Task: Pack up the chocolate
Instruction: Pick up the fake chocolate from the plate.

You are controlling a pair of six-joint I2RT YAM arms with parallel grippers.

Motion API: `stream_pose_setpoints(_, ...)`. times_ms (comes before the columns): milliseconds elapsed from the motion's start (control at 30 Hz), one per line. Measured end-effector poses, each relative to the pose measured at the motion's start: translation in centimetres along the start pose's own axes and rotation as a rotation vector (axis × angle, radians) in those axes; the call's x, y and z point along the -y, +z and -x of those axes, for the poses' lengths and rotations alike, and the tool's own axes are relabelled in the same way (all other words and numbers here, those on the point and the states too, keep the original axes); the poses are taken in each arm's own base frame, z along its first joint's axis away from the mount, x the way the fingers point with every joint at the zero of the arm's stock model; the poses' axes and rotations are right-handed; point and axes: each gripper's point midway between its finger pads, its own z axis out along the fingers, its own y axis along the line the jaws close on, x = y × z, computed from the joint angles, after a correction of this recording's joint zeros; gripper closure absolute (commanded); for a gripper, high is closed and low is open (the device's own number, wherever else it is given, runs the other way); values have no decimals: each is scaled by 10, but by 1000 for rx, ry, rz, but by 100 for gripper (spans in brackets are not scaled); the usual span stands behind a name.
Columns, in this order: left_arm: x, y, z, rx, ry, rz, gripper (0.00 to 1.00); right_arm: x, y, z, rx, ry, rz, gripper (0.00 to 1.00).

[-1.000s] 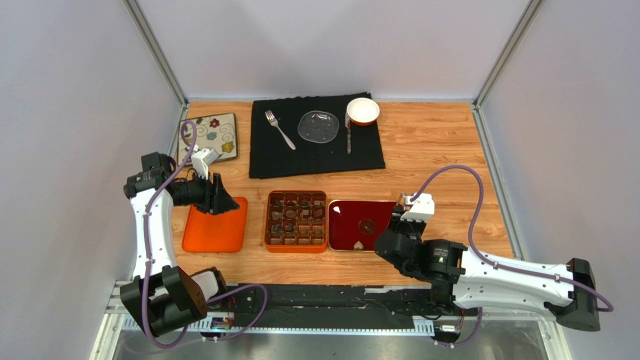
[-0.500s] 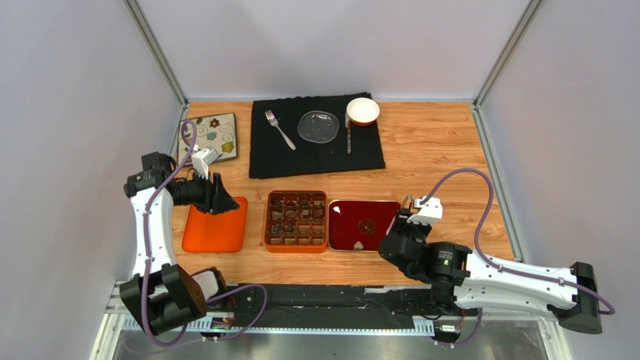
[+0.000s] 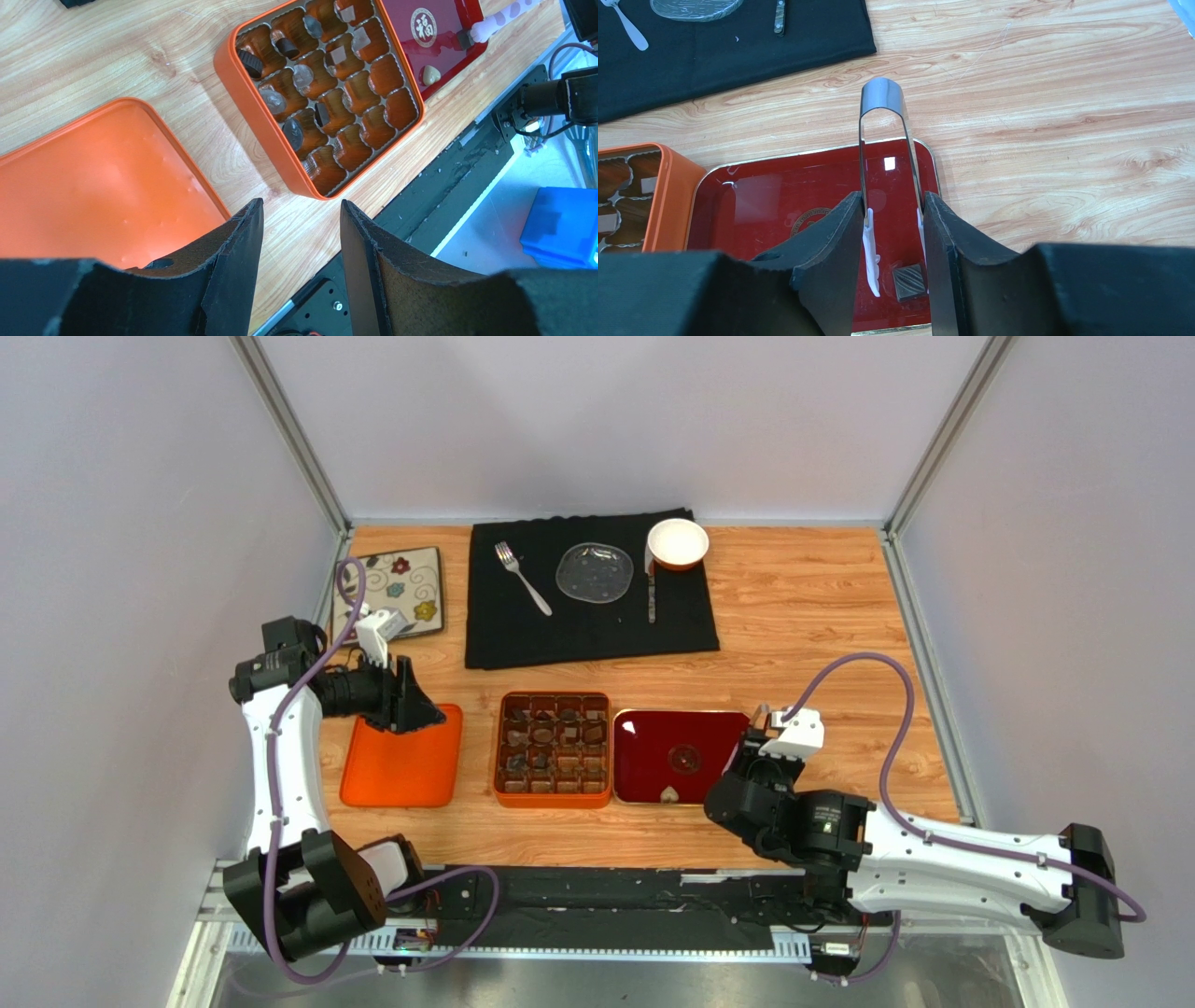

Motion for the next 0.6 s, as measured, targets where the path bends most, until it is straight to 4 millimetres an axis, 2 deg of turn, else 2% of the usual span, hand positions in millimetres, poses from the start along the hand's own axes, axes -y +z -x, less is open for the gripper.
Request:
stream_pose_setpoints(333,0,0,0,0,0,0,47,2,3,-15,-15,-28,-17,61)
stream_pose_setpoints(600,0,0,0,0,0,0,47,1,4,-19,-18,-17,-22,62)
